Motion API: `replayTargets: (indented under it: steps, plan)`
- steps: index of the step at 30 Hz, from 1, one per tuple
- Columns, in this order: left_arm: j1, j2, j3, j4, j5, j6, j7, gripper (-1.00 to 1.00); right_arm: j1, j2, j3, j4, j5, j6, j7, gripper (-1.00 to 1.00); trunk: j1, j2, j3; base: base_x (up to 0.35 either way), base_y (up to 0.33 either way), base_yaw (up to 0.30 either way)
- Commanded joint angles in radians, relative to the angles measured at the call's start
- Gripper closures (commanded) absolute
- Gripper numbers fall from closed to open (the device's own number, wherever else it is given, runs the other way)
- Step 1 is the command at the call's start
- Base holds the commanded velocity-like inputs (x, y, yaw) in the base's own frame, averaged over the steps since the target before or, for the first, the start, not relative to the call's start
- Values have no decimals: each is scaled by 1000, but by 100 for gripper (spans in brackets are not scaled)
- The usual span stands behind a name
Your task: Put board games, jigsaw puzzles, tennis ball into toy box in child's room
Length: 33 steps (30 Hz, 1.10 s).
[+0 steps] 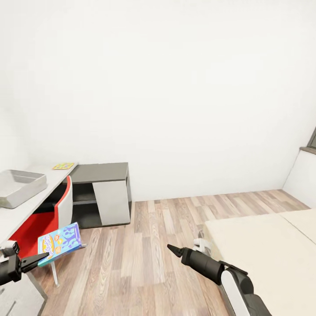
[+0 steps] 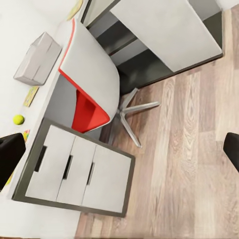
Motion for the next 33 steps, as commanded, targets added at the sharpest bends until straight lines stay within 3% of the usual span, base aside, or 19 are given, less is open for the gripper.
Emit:
replayTargets:
  steps: [1, 9, 25, 33]
  plan:
    - [-1, 0, 0, 0, -1, 11, -4, 100, -1, 0, -1, -1, -3, 6, 1, -100, -3, 5, 1, 199, -88, 291]
    - [-1, 0, -1, 0, -1, 13, -4, 100, -1, 0, -1, -2, -2, 6, 1, -100, -34, 61, 26, 259, -114, 291]
    - [-1, 0, -3, 1, -5, 7, -4, 100, -1, 0, -1, -2, -2, 7, 1, -100, -34, 61, 26, 290, -122, 290]
    - [-1, -1, -4, 1, -7, 4, -4, 100, -1, 0, -1, -2, -2, 7, 1, -100, -34, 61, 26, 254, 76, 290]
